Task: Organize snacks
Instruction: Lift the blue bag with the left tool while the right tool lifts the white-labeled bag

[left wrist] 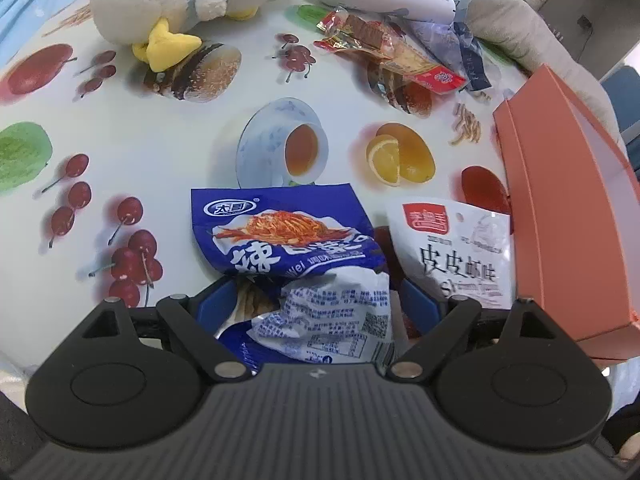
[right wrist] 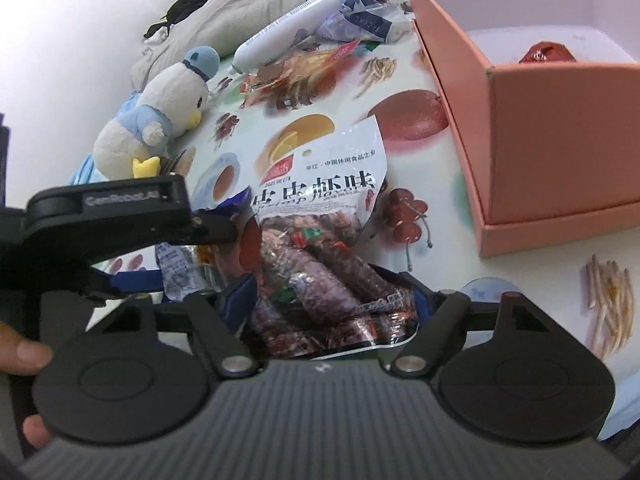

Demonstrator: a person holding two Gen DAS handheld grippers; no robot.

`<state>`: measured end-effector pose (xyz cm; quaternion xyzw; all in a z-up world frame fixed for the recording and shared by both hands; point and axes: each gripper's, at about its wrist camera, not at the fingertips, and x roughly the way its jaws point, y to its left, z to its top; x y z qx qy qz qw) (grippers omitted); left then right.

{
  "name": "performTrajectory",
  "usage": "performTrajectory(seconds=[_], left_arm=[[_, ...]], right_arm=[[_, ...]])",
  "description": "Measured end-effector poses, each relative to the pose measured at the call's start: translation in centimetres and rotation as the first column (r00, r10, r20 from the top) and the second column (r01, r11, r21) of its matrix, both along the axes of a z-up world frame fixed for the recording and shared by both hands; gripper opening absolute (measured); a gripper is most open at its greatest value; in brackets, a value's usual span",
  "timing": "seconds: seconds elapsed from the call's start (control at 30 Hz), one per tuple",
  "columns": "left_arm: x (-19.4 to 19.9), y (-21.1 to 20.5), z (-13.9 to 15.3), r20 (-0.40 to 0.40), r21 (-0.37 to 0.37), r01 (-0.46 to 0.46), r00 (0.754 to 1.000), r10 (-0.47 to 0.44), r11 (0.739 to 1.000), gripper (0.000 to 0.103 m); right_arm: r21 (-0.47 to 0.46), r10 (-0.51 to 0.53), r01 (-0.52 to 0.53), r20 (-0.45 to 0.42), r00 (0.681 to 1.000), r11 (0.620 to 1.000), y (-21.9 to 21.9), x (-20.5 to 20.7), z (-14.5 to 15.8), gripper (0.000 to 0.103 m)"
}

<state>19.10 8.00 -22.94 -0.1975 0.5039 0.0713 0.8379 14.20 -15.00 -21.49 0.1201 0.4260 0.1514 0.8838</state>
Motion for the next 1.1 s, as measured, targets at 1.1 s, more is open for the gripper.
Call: performTrajectory(seconds=[1.1], left_arm=[[-2.3,-1.1,3.7,0.108,0.044,0.119,0.986,-0.123,0.992,0.061]], right_arm=[[-0.039,0.032,-0.031,0.030,0.999,0.999,-1.6,-2.0,1.9,0.041]])
